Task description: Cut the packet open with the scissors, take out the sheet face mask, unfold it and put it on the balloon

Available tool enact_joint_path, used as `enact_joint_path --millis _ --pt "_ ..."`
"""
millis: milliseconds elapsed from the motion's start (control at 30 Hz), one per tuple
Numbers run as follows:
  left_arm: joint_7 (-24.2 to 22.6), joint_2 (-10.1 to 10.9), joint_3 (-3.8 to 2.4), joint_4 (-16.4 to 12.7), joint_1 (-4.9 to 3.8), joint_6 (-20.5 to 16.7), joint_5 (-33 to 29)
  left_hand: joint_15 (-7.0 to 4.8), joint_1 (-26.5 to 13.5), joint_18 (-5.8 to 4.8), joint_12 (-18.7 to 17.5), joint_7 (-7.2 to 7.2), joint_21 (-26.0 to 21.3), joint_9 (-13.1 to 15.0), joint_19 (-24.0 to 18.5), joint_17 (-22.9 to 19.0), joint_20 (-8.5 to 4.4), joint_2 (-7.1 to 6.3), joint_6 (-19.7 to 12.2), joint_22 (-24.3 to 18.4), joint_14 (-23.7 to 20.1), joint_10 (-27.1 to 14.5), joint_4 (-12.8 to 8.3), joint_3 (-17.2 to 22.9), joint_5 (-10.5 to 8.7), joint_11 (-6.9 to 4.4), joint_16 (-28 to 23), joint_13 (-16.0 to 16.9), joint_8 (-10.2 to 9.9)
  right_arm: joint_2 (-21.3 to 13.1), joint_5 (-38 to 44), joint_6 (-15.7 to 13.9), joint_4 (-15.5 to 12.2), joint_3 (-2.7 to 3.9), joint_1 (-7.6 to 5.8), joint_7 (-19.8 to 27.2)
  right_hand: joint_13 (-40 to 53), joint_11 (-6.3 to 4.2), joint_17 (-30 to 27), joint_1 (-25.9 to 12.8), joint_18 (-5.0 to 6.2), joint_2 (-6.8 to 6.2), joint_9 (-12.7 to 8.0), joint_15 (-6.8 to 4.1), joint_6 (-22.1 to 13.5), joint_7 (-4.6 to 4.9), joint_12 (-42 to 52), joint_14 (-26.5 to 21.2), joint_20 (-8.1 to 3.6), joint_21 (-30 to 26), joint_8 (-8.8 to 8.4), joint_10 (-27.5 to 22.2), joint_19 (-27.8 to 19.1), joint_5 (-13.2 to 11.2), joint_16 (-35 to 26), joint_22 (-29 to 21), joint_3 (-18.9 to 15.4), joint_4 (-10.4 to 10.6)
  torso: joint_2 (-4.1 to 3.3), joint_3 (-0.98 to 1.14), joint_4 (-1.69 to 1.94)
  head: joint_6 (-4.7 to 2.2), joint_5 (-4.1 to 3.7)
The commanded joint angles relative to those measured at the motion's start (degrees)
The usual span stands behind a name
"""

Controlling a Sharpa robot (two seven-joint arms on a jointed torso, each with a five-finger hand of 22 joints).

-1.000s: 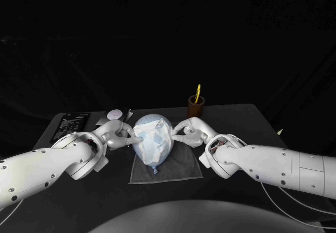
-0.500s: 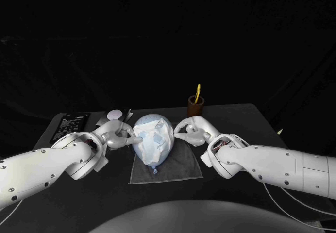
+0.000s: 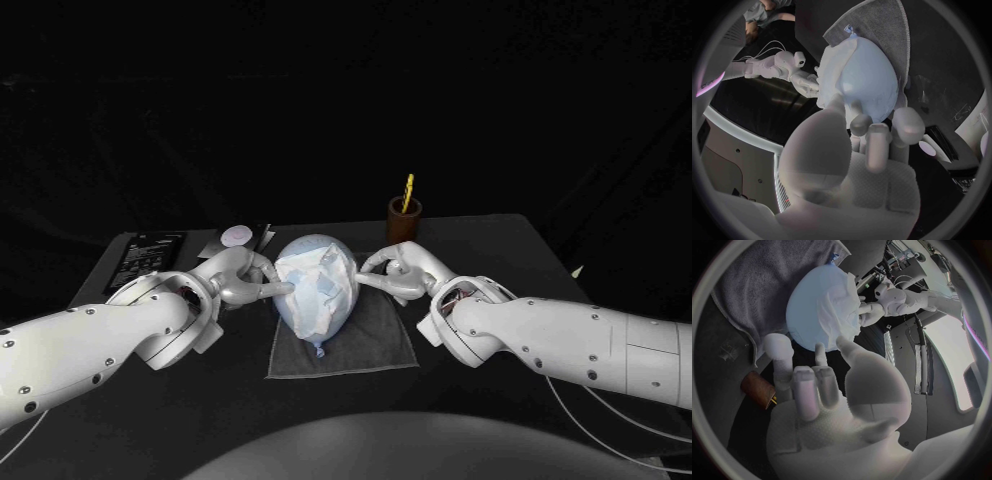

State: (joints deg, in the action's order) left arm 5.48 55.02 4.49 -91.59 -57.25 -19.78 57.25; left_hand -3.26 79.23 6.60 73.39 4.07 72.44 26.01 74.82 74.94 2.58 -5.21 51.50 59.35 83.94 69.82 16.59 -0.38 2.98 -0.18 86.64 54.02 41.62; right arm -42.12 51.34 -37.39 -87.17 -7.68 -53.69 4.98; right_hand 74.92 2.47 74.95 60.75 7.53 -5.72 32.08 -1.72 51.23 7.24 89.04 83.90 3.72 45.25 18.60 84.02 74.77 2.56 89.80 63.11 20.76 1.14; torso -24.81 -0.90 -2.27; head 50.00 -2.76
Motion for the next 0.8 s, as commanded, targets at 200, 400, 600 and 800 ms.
enact_joint_path --millis 200,400,600,800 --pt "0.44 -0.13 0.06 0.05 0.08 1.19 -0.31 -0.4 0.33 -0.51 0.25 -0.37 0.32 -0.08 0.22 3.15 -0.3 0.3 -0.14 0.09 2.67 0.29 0.07 -0.34 -0.16 -0.11 0.21 0.03 0.36 0.59 0.1 1.25 -0.15 0.03 -0.02 0.5 14.24 0.35 15.05 0.53 0.81 0.29 -0.44 0.58 -0.02 0.14 -0.01 6.1 0.72 -0.12 -1.02 5.2 0.12 0.21 0.2 0.08 -1.21 0.72 -0.02 -0.01 0.0 0.0 0.02" --pt "0.44 -0.25 0.06 0.04 0.08 1.24 -0.34 -0.4 0.33 -0.51 0.25 -0.37 0.32 -0.08 0.22 3.15 -0.3 0.3 -0.14 0.09 2.67 0.29 0.07 -0.34 -0.16 -0.11 0.21 0.03 0.36 1.36 0.08 1.29 0.81 0.03 -0.02 0.57 14.31 0.39 15.05 2.02 0.87 0.94 -0.75 0.63 0.35 0.18 0.07 6.1 0.86 -0.1 -1.53 5.26 0.12 0.21 0.2 0.14 -1.46 0.85 -0.02 -0.01 0.03 0.0 -0.08" --pt "0.43 -0.3 0.06 0.01 0.08 1.29 -0.43 -0.4 0.42 -0.53 0.22 -0.36 0.37 -0.1 0.26 3.19 -0.3 0.39 -0.16 0.18 2.68 0.27 0.08 -0.44 -0.16 -0.1 0.21 0.04 0.36 2.17 0.07 1.49 1.47 0.03 -0.02 0.51 14.51 0.21 15.05 4.82 0.91 2.09 -1.07 0.53 1.56 -0.06 0.3 6.1 0.89 0.11 -1.88 5.45 0.21 0.21 0.2 0.32 -1.07 0.33 -0.05 0.01 0.04 0.0 -0.1" --pt "0.43 -0.34 0.06 -0.03 0.08 1.33 -0.48 -0.4 0.42 -0.53 0.22 -0.36 0.37 -0.1 0.26 3.19 -0.3 0.39 -0.16 0.18 2.68 0.27 0.08 -0.44 -0.16 -0.1 0.21 0.04 0.36 2.76 0.45 1.61 1.69 0.03 -0.02 0.23 14.78 -0.39 15.05 7.14 0.91 3.1 -1.06 0.09 3.59 -0.79 0.61 6.1 0.65 0.52 -1.46 5.7 0.4 0.21 0.2 0.61 -0.36 -0.44 -0.02 -0.02 0.03 0.0 -0.23"
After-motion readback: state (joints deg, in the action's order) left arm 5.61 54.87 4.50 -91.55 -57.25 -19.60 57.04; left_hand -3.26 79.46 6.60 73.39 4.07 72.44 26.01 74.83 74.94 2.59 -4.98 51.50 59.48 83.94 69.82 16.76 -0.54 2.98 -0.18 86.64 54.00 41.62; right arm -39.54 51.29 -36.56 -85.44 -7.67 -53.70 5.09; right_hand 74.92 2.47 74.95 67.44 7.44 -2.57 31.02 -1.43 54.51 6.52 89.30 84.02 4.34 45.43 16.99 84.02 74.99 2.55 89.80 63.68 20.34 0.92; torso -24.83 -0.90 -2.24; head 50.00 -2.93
